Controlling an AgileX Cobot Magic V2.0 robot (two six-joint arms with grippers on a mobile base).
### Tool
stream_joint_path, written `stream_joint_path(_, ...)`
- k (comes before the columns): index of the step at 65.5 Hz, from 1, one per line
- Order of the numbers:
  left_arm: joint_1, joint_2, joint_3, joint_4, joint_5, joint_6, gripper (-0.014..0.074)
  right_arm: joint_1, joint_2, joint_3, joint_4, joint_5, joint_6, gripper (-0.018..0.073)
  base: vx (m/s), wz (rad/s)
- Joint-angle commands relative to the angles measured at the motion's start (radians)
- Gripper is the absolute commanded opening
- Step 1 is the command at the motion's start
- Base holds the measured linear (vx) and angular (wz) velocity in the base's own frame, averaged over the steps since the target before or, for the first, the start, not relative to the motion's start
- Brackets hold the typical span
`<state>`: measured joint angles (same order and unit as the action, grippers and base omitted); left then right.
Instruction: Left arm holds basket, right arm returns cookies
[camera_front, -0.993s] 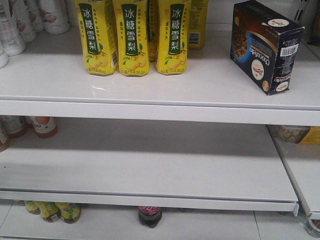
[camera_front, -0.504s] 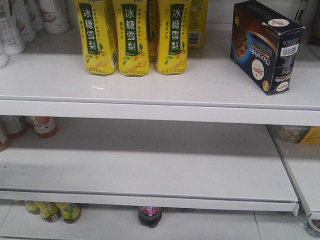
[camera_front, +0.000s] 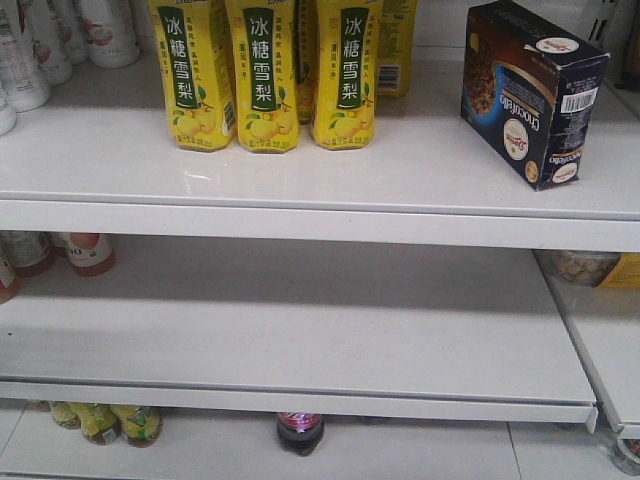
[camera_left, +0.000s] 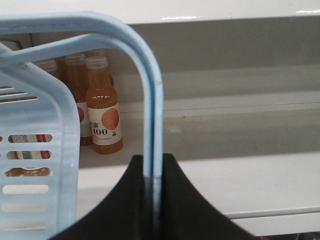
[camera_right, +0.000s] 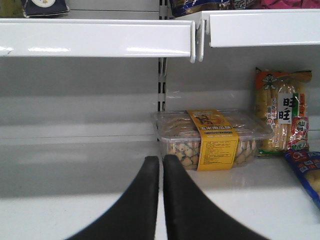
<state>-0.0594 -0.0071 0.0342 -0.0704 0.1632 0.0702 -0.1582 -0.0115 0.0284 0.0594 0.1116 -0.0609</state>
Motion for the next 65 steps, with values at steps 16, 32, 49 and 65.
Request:
stream_joint_path(16,0.001,-0.017,-0.031,0.017,-0.099,0.014,0.0,-0.006,-0.013,0.019,0.0,-0.068,-0.009,-0.0006,0.0,0.0)
stream_joint_path(32,0.001,-0.018,-0.031,0.017,-0.099,0.013,0.0,-0.006,-0.013,0.019,0.0,-0.068,-0.009,-0.0006,0.0,0.0)
stream_joint_path(49,0.001,-0.018,-0.031,0.017,-0.099,0.013,0.0,-0.006,-0.013,0.019,0.0,-0.068,-0.009,-0.0006,0.0,0.0)
stream_joint_path(65,0.001,-0.018,-0.031,0.017,-0.099,0.013,0.0,-0.006,-0.013,0.019,0.0,-0.068,-0.009,-0.0006,0.0,0.0)
